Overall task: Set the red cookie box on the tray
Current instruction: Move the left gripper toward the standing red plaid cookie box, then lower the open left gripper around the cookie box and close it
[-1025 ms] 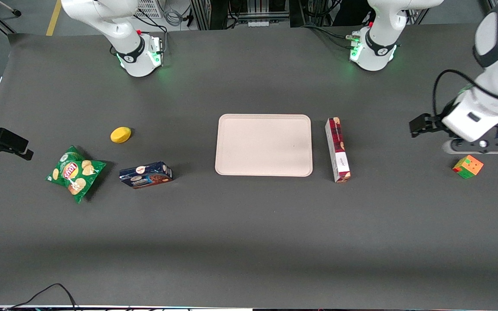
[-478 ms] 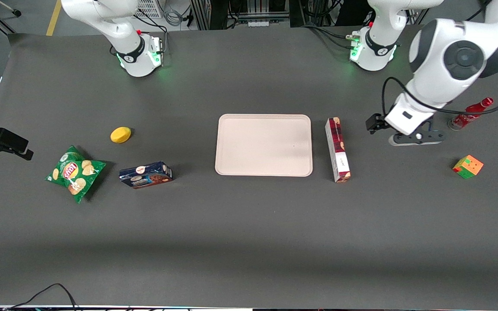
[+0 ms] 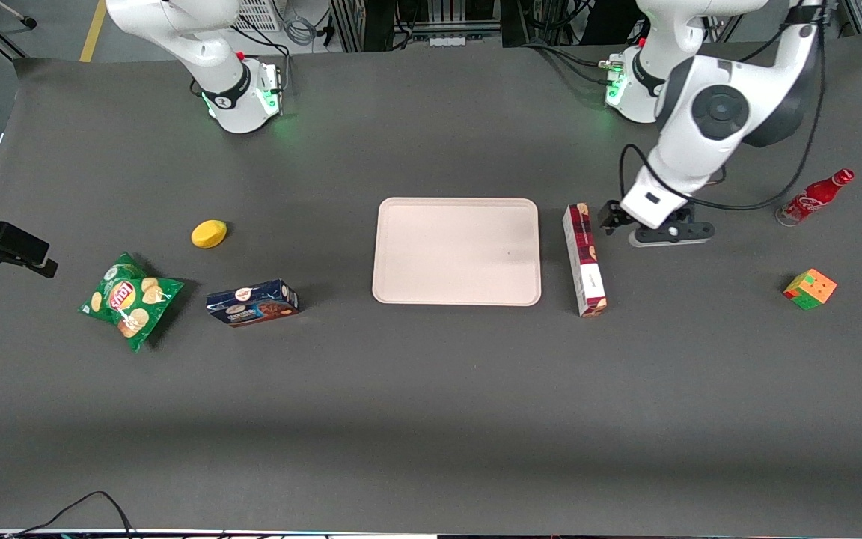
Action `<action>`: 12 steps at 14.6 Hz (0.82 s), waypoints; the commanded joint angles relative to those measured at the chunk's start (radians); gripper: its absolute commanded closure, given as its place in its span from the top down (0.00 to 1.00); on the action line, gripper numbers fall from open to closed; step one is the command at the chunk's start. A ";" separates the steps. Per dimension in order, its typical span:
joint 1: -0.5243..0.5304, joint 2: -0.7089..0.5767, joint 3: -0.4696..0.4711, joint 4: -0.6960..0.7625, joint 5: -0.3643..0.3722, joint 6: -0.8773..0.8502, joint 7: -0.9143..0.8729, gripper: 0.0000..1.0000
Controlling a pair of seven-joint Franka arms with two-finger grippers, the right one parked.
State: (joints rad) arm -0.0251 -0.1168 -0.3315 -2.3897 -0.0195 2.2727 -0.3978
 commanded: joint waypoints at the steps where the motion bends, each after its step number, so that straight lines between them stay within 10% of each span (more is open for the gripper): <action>1: -0.001 0.012 -0.029 -0.040 -0.010 0.059 -0.027 1.00; 12: -0.002 0.189 -0.083 -0.086 0.022 0.331 -0.125 1.00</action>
State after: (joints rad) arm -0.0256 0.0526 -0.4124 -2.4767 -0.0196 2.5865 -0.5001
